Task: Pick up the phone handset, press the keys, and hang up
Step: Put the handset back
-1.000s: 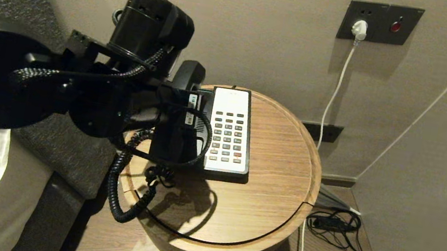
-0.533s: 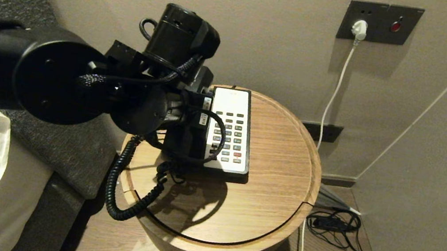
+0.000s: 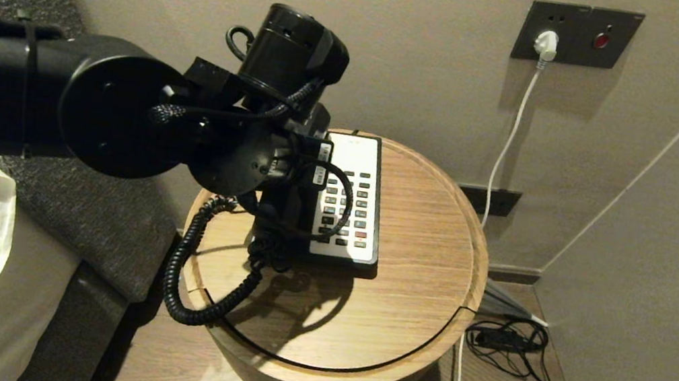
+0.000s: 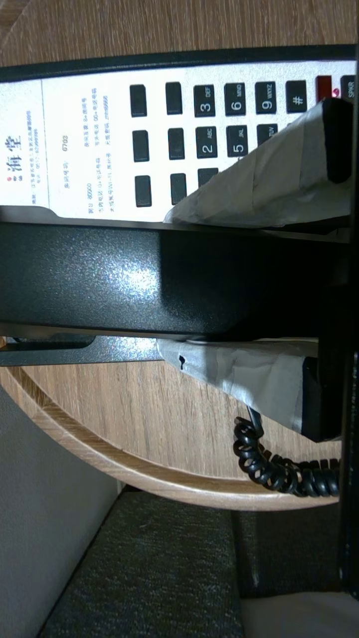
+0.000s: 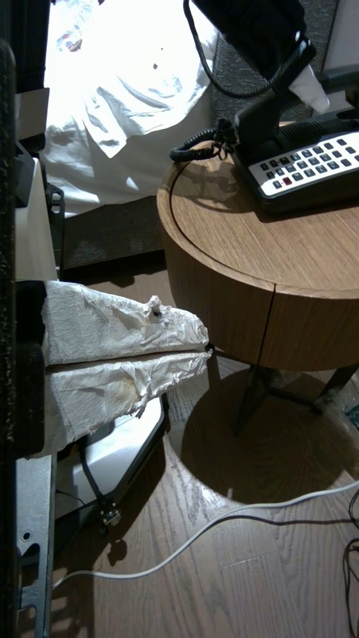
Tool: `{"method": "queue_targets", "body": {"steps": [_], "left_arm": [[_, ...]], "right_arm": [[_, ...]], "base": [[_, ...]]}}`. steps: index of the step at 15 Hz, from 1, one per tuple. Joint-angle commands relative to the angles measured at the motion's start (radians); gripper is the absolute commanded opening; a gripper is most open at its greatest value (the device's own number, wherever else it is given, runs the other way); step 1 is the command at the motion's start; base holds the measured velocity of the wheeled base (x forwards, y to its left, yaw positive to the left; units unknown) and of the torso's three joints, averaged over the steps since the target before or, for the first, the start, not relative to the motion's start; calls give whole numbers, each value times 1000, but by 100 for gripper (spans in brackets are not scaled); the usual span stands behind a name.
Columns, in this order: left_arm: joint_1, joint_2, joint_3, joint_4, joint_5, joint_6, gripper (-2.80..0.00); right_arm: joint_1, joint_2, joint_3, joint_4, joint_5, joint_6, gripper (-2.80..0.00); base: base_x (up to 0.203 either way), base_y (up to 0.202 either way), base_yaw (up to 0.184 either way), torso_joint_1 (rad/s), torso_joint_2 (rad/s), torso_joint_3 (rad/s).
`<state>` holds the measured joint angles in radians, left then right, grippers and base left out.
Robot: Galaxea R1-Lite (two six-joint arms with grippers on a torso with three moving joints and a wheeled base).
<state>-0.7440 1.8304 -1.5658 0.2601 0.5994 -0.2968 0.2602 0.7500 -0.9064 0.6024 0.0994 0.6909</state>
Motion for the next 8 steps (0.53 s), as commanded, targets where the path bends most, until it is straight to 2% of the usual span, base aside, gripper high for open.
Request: {"method": "queue_targets", "body": {"steps": [1, 8], "left_arm": [[0, 7, -17, 10, 5, -7, -280], [0, 44, -11, 14, 3, -35, -280]], "right_arm": [[1, 3, 12, 4, 2, 4, -280], [1, -3, 51, -17, 2, -1, -280]], "base": [[0, 0, 0, 0, 0, 0], [0, 0, 0, 0, 0, 0]]}}
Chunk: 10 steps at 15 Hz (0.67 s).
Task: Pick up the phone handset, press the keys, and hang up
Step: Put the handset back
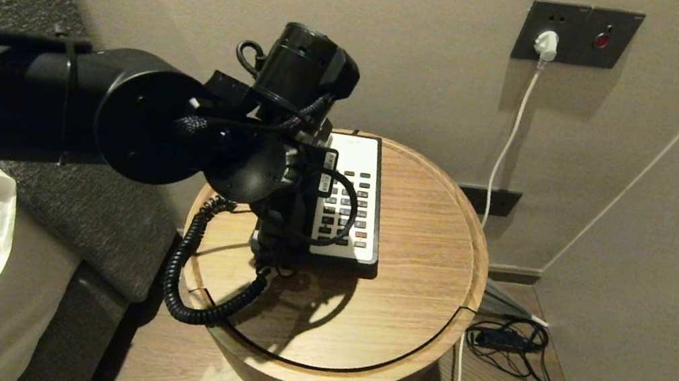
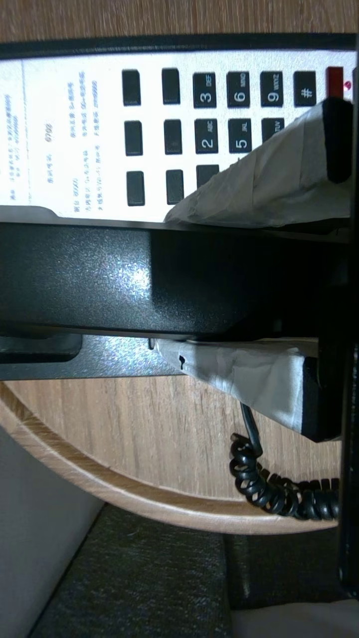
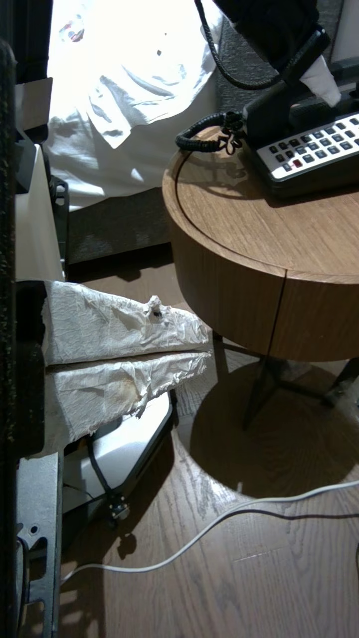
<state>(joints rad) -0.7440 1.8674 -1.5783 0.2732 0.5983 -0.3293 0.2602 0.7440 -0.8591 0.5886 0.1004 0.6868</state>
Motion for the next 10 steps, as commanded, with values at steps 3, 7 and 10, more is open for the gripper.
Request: {"method": "queue_targets", "body": {"steps": [3, 7, 10], "left_arm": [[8, 13, 3, 7, 5, -9, -280], [11, 18, 8, 6, 11, -11, -280], [11, 22, 11, 8, 11, -16, -280]], "right_arm": [[1, 6, 12, -9, 1, 2, -280], [2, 0, 25, -10, 1, 2, -280], [2, -2, 25, -10, 1, 2, -280]], "base": [[0, 0, 0, 0, 0, 0], [0, 0, 0, 0, 0, 0], [0, 0, 0, 0, 0, 0]]}}
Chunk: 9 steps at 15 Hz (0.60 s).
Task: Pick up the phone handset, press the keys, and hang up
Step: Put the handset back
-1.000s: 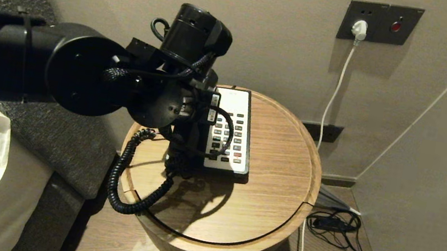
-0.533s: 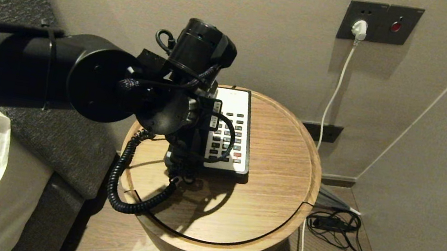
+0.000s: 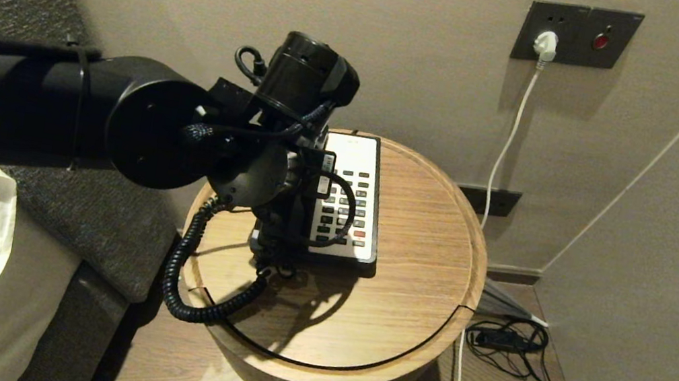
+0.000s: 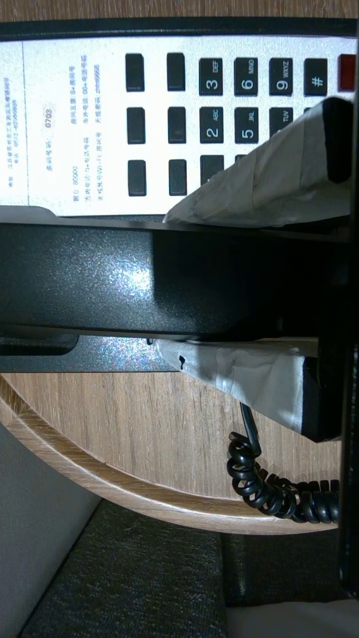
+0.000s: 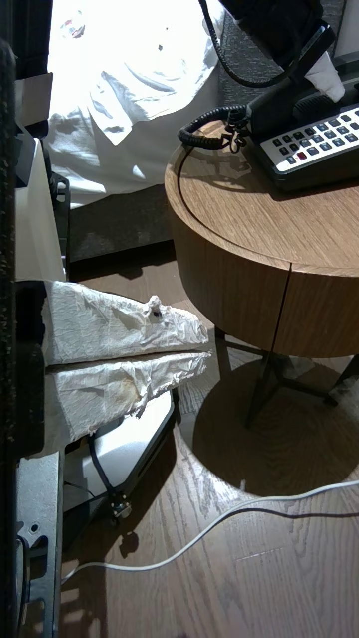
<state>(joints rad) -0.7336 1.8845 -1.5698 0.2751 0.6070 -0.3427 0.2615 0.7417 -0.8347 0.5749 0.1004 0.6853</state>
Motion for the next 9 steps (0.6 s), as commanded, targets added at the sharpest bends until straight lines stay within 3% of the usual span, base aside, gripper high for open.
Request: {"method": "queue_targets", "body": {"steps": [1, 9], "left_arm": [[1, 7, 4, 6, 4, -4, -280], [10, 12, 17, 15, 26, -6, -280]], "right_arm": [[1, 1, 0, 5, 1, 3, -280], [1, -4, 10, 4, 2, -3, -280]], "base": [[0, 0, 0, 0, 0, 0], [0, 0, 0, 0, 0, 0]]}}
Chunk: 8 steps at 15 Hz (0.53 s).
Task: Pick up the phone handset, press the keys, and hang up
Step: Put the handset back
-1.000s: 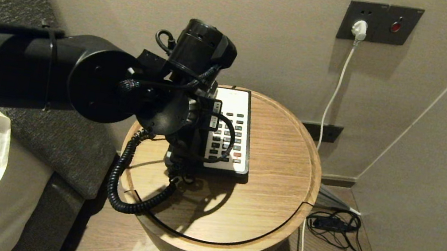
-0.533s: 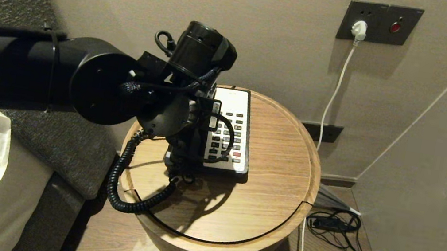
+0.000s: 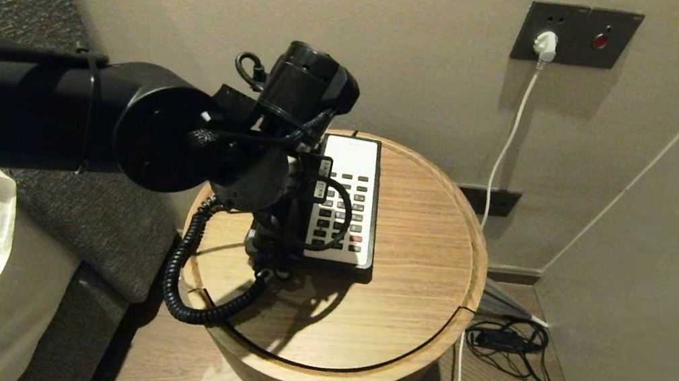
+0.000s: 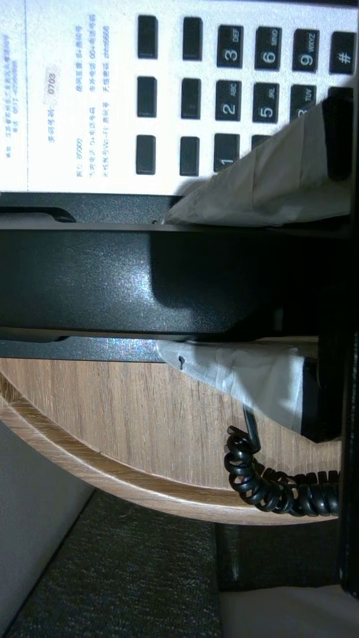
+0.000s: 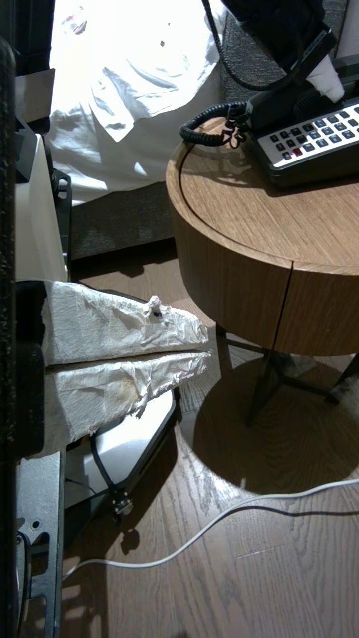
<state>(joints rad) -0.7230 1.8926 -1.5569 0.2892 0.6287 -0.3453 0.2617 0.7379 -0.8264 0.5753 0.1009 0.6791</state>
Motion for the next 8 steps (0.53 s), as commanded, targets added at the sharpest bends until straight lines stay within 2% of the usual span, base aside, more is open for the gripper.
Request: {"method": "queue_targets", "body": {"steps": [1, 8], "left_arm": [[-3, 2, 5, -2, 3, -6, 0], [-32, -79, -4, -10, 2, -8, 0]], "right_arm": [[1, 0, 7, 3, 1, 3, -280], [1, -6, 27, 3, 14, -15, -280]], "base": [[0, 0, 0, 0, 0, 0], [0, 0, 0, 0, 0, 0]]}}
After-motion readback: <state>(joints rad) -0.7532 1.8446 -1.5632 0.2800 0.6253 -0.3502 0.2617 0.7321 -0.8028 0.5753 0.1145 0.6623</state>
